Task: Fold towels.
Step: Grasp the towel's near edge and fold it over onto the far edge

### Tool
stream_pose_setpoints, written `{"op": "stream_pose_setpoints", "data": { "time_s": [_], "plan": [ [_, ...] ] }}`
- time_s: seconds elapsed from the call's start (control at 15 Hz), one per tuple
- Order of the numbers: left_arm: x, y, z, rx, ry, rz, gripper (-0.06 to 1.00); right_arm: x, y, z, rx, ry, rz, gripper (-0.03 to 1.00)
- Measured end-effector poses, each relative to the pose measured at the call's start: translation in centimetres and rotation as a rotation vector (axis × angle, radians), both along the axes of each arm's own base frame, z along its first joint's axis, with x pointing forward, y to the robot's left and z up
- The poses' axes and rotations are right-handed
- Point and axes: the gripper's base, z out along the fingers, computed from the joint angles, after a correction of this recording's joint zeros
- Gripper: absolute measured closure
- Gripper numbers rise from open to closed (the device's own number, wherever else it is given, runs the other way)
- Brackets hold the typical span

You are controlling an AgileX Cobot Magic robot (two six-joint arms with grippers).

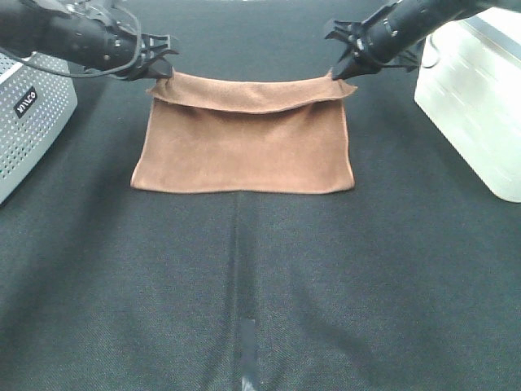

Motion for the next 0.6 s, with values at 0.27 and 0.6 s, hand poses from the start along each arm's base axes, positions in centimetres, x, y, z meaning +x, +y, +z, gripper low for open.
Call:
{"op": "stream_pose_setpoints", "data": {
  "time_s": [0.27, 0.6],
  "plan": [
    [3.0, 0.5, -2.2, 0.036, -0.083, 0.094, 0.94, 2.6, 0.1, -2.9, 0.004, -0.074, -0.032, 0.97],
    [4.7, 0.6, -6.9, 0.058, -0.078, 0.135, 0.91, 3.7, -0.1, -7.7, -0.005, -0.088, -0.089, 0.94]
  ]
}}
